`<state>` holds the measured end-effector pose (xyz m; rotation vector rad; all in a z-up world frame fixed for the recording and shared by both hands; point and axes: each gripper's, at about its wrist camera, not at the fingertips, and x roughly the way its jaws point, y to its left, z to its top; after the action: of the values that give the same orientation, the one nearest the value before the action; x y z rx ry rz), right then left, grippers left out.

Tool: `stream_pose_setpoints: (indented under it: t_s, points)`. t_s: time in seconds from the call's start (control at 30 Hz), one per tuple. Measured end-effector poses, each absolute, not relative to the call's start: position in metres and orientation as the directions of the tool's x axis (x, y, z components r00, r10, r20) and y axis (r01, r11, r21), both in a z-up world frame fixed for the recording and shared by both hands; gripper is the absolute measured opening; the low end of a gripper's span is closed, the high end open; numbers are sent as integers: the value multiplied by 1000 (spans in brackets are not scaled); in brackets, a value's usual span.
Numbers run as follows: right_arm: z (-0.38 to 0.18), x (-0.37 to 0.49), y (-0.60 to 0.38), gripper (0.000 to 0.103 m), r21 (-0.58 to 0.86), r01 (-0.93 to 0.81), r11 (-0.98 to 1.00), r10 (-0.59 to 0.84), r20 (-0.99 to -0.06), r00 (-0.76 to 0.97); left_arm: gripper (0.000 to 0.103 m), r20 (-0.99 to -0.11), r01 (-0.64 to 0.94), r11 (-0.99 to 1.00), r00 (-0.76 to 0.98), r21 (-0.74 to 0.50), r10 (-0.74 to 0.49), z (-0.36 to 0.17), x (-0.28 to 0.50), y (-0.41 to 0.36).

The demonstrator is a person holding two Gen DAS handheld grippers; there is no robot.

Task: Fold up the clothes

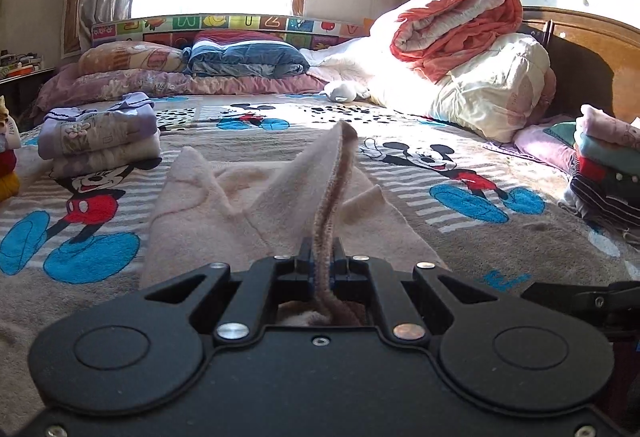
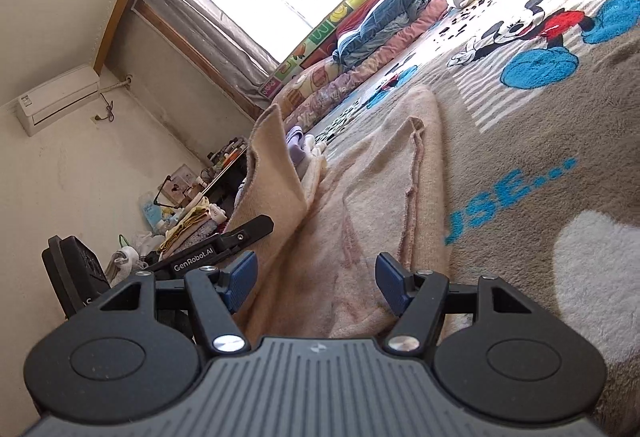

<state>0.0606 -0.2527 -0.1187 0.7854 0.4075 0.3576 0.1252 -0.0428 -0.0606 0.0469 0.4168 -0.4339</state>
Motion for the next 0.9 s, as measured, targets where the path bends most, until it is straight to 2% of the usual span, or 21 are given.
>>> stream_pose_setpoints:
  t_s: [0.33, 0.4, 0.47, 0.6, 0.67, 0.8, 0.9]
  points:
    - [-125, 66, -257, 66, 755, -137, 642, 446, -222, 867, 4, -512, 487, 870, 768, 75, -386, -90, 125, -70]
    - [-124, 66, -257, 66, 749, -138, 649, 445, -226, 866, 7, -549, 500, 860, 749, 103, -370, -98, 127, -73]
    - [-125, 67, -256, 66, 742, -134, 656, 443, -235, 865, 15, -558, 512, 851, 743, 116, -371, -101, 124, -73]
    - [-126, 74, -255, 66, 746, -117, 655, 446, -257, 857, 26, -554, 536, 843, 718, 53, -422, -89, 115, -59]
    - [-123, 79, -255, 66, 746, -110, 657, 450, -270, 851, 40, -528, 544, 839, 712, -3, -463, -79, 107, -43]
    - [-115, 91, -255, 66, 761, -108, 639, 470, -275, 839, 40, -443, 540, 834, 725, -110, -528, -59, 95, -3]
    - [-111, 105, -253, 66, 774, -101, 625, 487, -285, 826, 40, -412, 512, 845, 744, -155, -527, -53, 90, 24]
